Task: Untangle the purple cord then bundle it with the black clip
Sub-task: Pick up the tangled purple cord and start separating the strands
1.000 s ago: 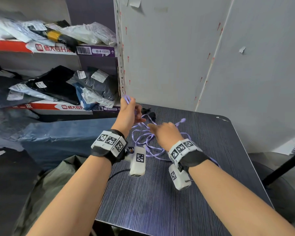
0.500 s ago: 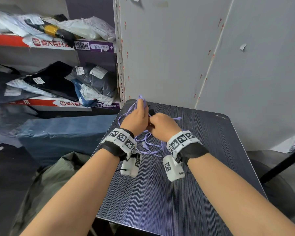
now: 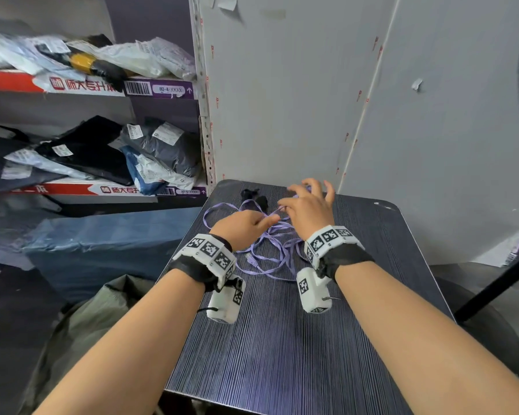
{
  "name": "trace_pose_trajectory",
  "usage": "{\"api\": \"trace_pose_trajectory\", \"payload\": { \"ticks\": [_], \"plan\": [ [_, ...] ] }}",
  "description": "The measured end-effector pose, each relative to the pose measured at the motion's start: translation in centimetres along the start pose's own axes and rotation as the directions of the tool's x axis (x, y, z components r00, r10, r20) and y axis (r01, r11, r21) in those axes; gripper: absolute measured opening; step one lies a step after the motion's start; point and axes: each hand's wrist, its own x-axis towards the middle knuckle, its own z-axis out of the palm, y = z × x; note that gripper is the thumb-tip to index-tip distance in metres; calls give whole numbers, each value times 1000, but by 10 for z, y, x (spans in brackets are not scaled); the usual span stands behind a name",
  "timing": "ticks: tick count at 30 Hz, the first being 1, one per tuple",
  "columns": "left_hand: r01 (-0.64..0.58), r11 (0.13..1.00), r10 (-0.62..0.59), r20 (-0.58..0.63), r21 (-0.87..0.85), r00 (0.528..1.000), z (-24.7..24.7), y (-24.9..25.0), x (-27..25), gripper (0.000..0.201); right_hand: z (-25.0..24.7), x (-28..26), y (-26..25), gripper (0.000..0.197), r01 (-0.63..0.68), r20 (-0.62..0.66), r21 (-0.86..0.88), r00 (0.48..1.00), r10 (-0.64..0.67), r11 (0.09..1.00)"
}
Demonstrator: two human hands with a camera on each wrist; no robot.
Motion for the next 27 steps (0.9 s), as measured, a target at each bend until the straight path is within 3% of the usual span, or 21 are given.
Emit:
{"api": "trace_pose_trajectory", "payload": {
  "ticks": [2,4,7,12,16,20,24,27],
  "plan": [
    [-11,996,11,0,-92,1000,-5,3,-4,47,-1,4,6,24,2,44,18,999,-3,1000],
    [38,955,-37,9,-293,999,-11,4,-5,38,-2,4,10,27,-31,122,214,992,5,976],
    [52,785,-81,-20,-618,997,-19,-1,-4,37,-1,-1,9,27,-130,92,470,991,98,873],
    [-30,679,-155,-183,-734,971,-24,-6,-5,41,-1,-6,3,16,-188,66,552,981,182,812],
    [-99,599,-319,-350,-794,881,-37,-16,-2,41,7,-10,15,17,-221,70,505,974,216,834],
    [-123,682,-294,-425,-721,856,-42,-17,4,43,6,-16,21,21,-243,177,327,965,193,914],
    [-130,645,-371,-457,-753,808,-45,-18,8,41,0,-18,17,21,-197,177,126,969,173,972],
    [-135,646,-378,-469,-751,798,-44,-23,9,40,-6,-10,14,39,-136,340,79,935,101,988]
  ]
}}
